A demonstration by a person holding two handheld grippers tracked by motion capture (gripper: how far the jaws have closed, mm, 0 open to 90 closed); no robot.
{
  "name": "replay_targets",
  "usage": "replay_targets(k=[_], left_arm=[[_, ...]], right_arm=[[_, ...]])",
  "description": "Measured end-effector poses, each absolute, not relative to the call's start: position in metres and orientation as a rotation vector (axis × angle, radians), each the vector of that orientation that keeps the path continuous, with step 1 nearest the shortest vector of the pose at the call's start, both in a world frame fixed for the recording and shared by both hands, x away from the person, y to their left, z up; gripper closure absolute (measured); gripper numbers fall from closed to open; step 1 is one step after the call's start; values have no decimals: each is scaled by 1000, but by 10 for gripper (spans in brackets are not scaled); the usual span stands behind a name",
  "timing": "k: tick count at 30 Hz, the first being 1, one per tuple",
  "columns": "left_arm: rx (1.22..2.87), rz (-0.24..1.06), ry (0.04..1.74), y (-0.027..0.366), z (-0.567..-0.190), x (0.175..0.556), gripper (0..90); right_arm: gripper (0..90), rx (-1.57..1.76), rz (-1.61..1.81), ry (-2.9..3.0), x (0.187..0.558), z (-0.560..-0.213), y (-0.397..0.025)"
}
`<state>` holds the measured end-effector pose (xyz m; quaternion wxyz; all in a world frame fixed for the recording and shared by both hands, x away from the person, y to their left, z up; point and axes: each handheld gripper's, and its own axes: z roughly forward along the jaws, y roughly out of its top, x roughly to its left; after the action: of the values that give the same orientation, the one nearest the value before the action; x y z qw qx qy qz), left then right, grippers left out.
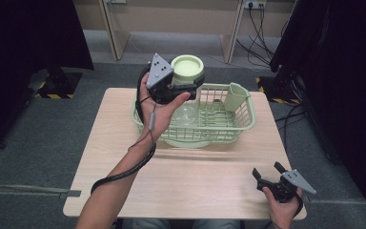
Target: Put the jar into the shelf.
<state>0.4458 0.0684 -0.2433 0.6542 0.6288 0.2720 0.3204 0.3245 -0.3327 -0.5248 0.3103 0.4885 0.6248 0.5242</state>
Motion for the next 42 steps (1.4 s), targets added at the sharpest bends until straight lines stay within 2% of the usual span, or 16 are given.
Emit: replay_targets(k=[24, 42], left_arm=[[1498, 742, 817, 54, -281, 526, 106], [1617, 701, 896, 44, -313, 554, 106]], right_arm=[[14, 1289, 1390, 1653, 325, -525, -333], [14, 1291, 1393, 1653, 325, -525, -333]])
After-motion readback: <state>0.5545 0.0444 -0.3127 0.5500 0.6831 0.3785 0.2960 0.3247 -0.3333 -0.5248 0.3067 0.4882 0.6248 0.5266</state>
